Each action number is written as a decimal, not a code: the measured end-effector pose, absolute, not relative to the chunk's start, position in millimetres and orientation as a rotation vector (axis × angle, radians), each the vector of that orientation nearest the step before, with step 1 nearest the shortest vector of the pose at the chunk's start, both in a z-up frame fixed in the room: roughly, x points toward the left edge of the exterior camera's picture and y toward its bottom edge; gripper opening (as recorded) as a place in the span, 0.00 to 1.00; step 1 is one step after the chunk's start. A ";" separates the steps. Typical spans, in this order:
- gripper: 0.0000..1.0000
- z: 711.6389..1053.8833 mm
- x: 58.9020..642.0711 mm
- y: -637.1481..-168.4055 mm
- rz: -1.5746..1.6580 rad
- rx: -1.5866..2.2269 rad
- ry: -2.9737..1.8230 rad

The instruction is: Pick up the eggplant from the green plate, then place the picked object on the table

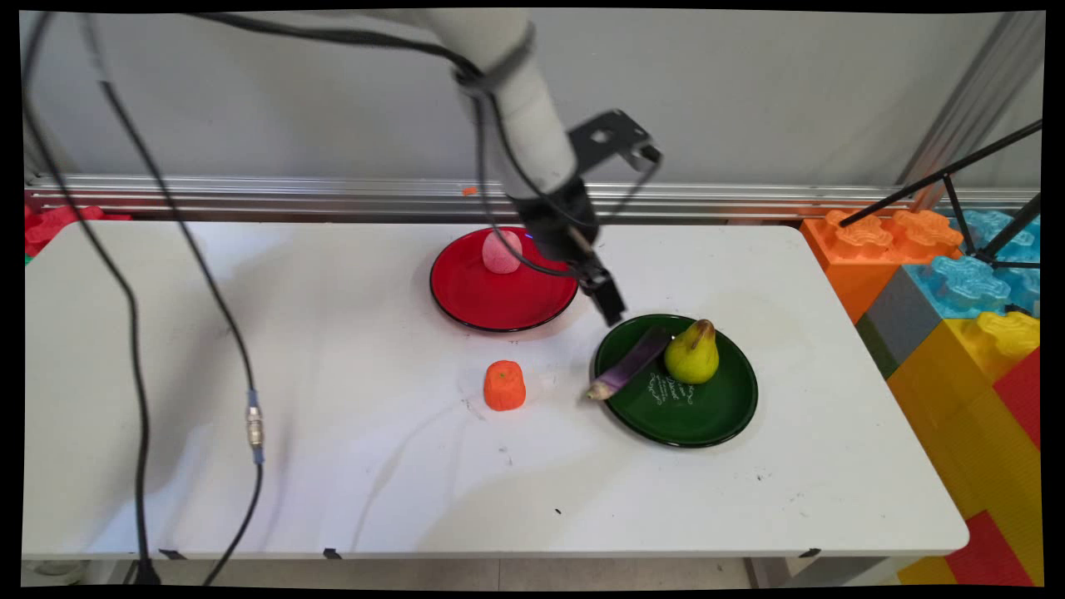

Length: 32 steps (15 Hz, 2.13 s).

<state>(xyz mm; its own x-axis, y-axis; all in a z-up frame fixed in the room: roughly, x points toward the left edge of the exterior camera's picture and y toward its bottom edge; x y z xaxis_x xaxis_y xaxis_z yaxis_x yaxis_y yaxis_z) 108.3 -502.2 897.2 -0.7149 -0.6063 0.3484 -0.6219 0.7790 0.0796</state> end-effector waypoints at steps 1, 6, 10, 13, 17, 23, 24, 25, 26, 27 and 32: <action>1.00 887.9 96.0 -507.3 0.059 0.954 -2.606; 1.00 848.9 51.9 -521.9 0.050 1.068 -2.556; 1.00 819.4 24.1 -523.9 0.041 1.206 -2.506; 1.00 803.0 11.8 -520.4 0.032 1.275 -2.495; 1.00 790.2 3.5 -516.7 0.030 1.327 -2.492; 1.00 775.7 -3.4 -512.6 0.046 1.392 -2.497; 1.00 774.5 -4.2 -512.0 0.050 1.399 -2.498; 1.00 773.7 -4.7 -511.5 0.053 1.405 -2.499; 1.00 773.1 -5.5 -510.7 0.057 1.411 -2.499; 0.00 773.0 -6.0 -510.3 0.061 1.415 -2.499; 0.00 776.0 -6.5 -507.0 0.086 1.430 -2.505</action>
<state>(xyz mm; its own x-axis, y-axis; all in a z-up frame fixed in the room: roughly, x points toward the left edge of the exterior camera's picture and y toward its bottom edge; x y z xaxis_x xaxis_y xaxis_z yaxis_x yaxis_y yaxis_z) -6.5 -507.0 776.0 -0.4843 -0.8387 0.2490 -0.8538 0.5152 0.0748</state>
